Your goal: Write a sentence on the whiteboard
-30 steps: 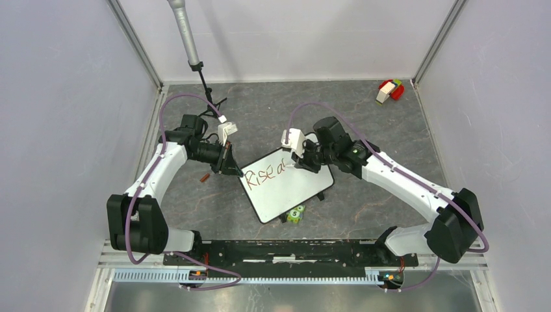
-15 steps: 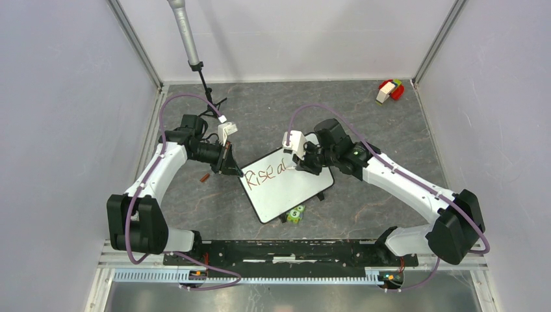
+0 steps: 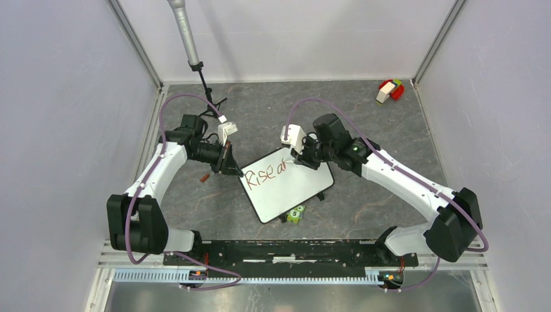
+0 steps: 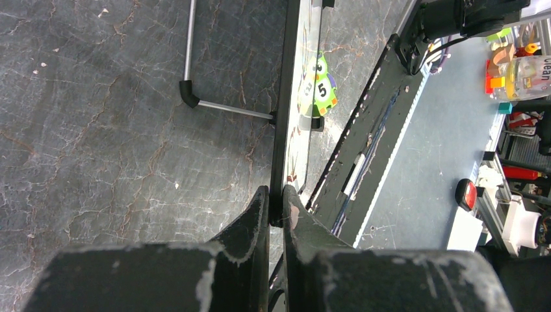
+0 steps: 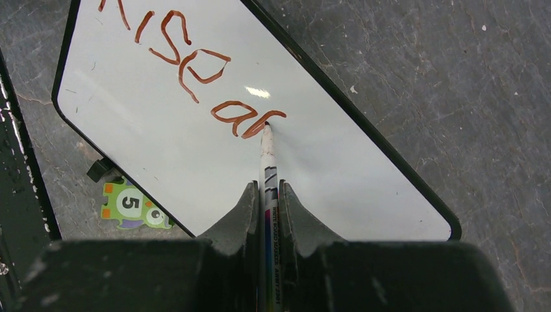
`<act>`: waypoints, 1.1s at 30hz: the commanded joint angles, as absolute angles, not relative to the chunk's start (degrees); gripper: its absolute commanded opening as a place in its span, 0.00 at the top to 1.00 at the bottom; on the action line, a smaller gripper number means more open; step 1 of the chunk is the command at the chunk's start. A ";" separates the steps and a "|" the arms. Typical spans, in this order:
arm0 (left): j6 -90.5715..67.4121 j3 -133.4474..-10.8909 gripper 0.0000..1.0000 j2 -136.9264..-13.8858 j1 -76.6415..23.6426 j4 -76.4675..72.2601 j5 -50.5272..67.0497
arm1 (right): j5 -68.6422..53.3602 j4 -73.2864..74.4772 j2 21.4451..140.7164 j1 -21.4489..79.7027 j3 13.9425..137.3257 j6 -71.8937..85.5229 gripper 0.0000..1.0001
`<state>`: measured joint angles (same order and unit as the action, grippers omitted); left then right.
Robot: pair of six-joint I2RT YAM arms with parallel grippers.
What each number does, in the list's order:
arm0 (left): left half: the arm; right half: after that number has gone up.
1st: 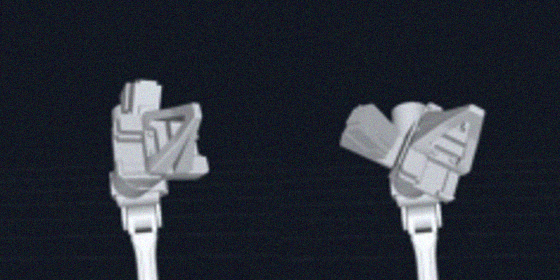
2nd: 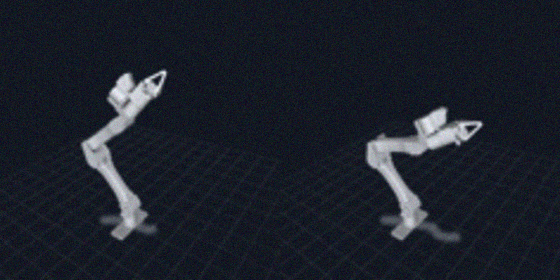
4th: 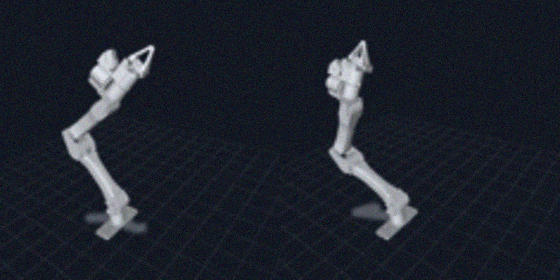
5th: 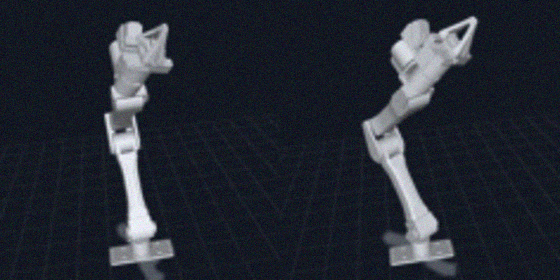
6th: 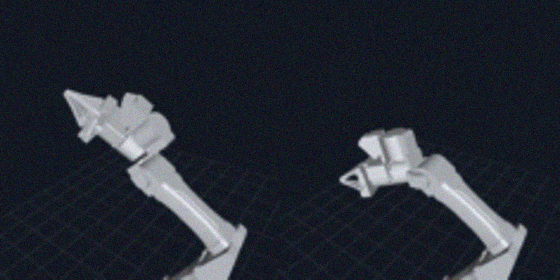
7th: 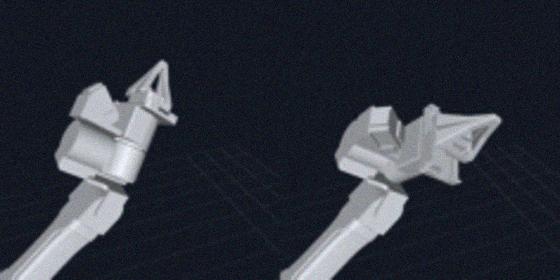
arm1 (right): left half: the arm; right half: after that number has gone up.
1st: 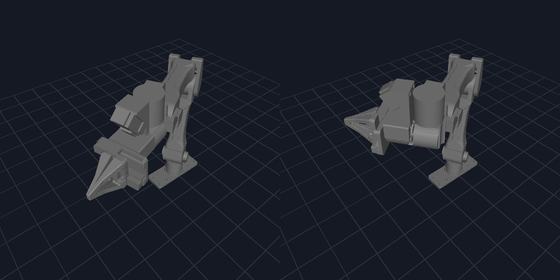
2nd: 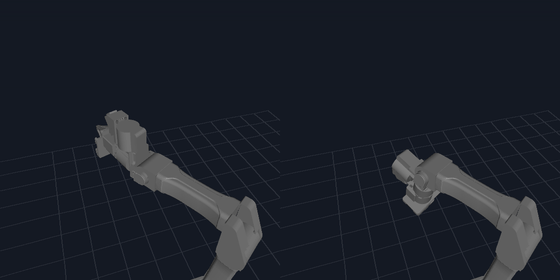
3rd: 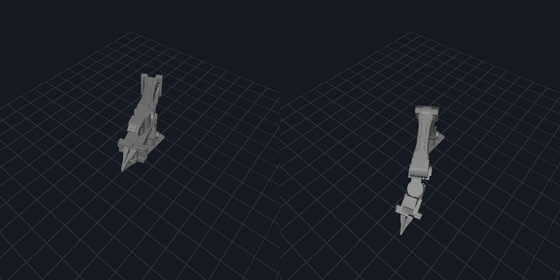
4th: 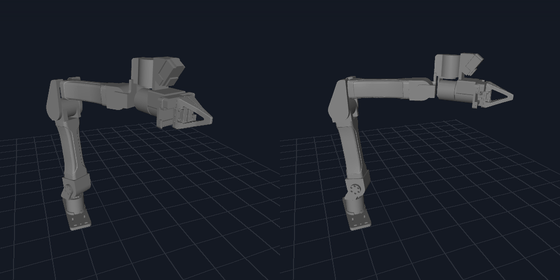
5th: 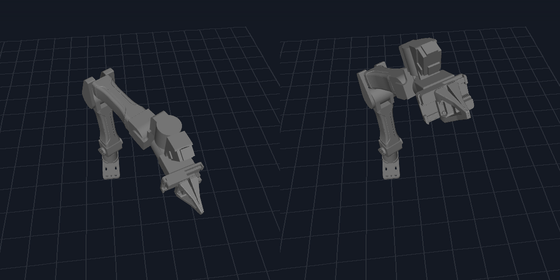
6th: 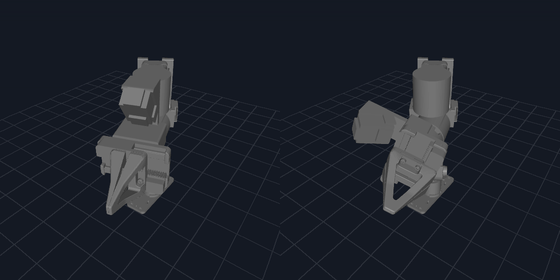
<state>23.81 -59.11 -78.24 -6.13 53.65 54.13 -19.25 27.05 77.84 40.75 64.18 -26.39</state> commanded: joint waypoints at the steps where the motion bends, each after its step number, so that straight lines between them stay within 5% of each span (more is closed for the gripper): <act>1: 24.20 -60.29 0.97 -78.44 -6.59 53.60 53.30 | -17.09 25.99 78.62 40.43 66.67 -26.88 1.00; 33: 24.25 -60.56 0.98 -78.79 -6.59 53.61 53.44 | -21.30 26.67 77.04 40.66 63.10 -26.02 1.00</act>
